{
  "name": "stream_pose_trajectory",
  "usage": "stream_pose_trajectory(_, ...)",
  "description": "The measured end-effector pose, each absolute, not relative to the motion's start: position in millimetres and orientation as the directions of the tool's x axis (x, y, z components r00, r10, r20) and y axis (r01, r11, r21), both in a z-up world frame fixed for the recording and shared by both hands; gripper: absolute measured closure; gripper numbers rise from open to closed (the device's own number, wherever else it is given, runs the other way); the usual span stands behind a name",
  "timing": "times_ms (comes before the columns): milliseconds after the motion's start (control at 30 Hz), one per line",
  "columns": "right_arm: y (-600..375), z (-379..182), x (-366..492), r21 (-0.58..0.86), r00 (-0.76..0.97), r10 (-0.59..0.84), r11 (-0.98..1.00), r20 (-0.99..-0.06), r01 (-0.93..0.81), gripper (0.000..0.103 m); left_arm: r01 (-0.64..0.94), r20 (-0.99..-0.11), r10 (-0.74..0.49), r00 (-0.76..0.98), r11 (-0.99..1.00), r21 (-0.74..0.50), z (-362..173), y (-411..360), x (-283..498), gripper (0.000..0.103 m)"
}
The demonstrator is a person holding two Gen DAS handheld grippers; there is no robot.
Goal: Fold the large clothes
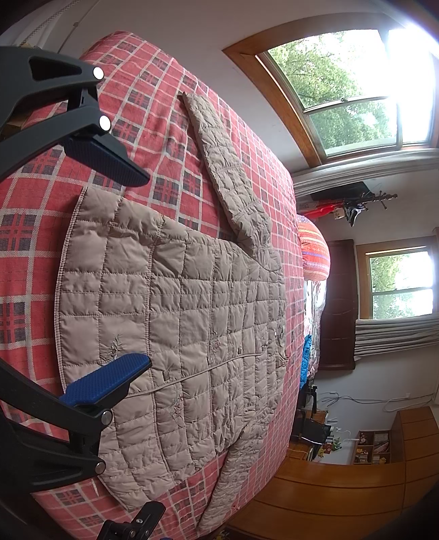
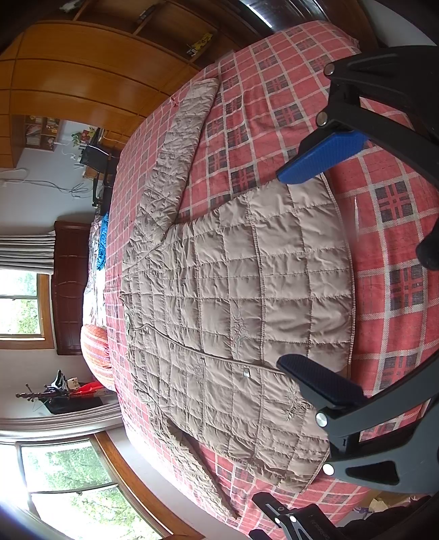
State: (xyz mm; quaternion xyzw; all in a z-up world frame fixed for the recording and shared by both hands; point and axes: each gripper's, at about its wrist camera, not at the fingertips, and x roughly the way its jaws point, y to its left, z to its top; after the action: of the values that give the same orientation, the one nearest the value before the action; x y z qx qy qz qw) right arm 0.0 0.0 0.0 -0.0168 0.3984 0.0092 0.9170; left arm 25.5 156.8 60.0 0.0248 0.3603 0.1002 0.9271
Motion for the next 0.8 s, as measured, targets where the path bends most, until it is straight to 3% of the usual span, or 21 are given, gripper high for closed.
stream_pose_trajectory(800,7.1,6.9,2.7,-0.022,0.683,0.003,0.999,-0.73,-0.028,0.003,-0.168,-0.663,0.204,0.72,0.979,0.118,59.7,156.5,25.2,0.004)
